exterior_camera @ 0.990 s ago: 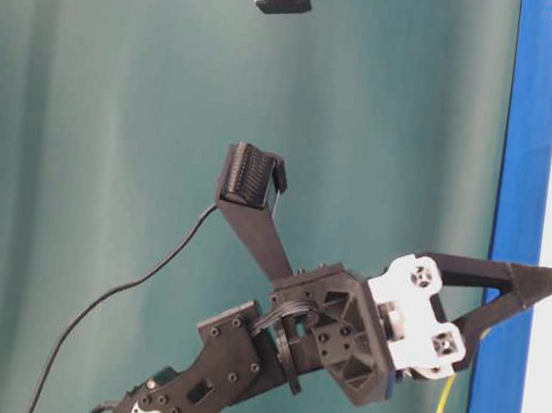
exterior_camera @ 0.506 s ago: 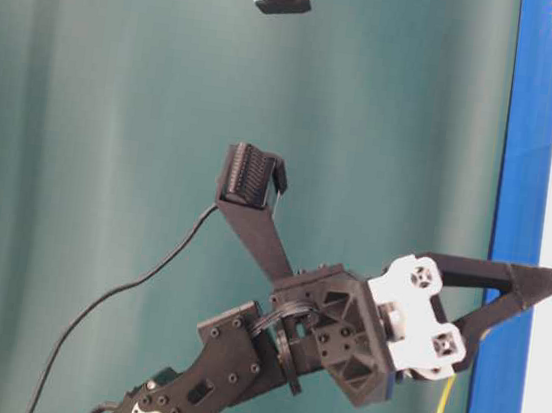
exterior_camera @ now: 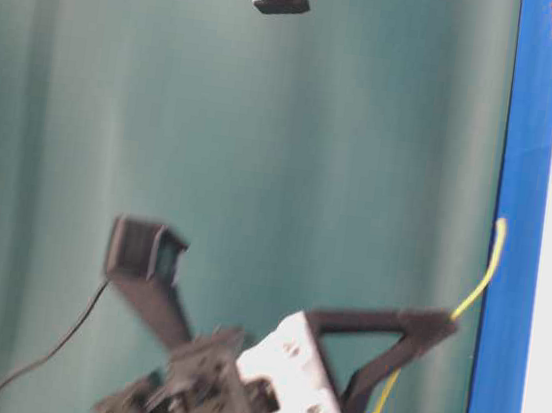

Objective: Touch the tip of the soldering iron to the tip of the solder at the mark.
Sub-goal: 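Withdraw both grippers and lower the tools toward the table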

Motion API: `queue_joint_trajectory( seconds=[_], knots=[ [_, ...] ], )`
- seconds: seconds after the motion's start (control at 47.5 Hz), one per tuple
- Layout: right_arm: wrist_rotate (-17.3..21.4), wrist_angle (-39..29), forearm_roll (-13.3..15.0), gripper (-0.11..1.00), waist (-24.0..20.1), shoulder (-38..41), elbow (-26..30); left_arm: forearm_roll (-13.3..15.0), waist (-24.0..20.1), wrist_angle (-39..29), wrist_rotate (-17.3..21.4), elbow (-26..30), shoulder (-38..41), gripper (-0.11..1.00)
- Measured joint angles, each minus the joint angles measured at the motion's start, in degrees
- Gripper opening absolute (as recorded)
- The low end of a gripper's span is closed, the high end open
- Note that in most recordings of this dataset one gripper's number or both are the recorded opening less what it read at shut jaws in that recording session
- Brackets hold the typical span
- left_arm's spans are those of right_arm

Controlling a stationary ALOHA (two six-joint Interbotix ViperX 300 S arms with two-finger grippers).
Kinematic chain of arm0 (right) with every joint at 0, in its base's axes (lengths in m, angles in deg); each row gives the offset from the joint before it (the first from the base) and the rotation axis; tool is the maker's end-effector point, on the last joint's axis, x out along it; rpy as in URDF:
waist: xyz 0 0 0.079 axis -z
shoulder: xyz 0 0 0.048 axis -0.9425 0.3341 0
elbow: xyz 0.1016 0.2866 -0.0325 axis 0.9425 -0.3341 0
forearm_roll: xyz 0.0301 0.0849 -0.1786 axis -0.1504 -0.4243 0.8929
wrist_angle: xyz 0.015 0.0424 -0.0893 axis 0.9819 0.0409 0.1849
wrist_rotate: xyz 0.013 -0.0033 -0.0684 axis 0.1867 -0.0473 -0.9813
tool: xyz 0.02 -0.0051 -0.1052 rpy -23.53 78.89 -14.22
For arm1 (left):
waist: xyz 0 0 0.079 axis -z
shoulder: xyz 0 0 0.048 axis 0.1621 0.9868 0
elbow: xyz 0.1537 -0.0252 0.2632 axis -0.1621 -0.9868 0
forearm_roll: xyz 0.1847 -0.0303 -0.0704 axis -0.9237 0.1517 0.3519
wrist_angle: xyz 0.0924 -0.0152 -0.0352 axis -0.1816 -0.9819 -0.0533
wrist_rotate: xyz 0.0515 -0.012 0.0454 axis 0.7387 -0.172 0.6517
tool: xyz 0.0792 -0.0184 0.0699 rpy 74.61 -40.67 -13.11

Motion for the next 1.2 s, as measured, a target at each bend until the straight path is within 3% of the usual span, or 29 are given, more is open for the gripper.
queue_joint_trajectory(
  seconds=[0.379,0.843,1.201],
  knots=[
    [0.00,0.79,0.00,0.07,0.09,-0.70,-0.09,0.00,-0.09,1.41,-0.35,-4.92,-6.86,0.03],
    [1.14,1.76,0.09,0.07,0.18,-19.42,-6.42,0.00,-0.09,2.20,-0.35,-8.17,-11.51,0.03],
    [3.43,4.39,-0.26,0.07,-0.18,-21.01,-7.38,0.00,0.79,5.36,-3.34,-11.16,-14.33,0.03]
  ],
)
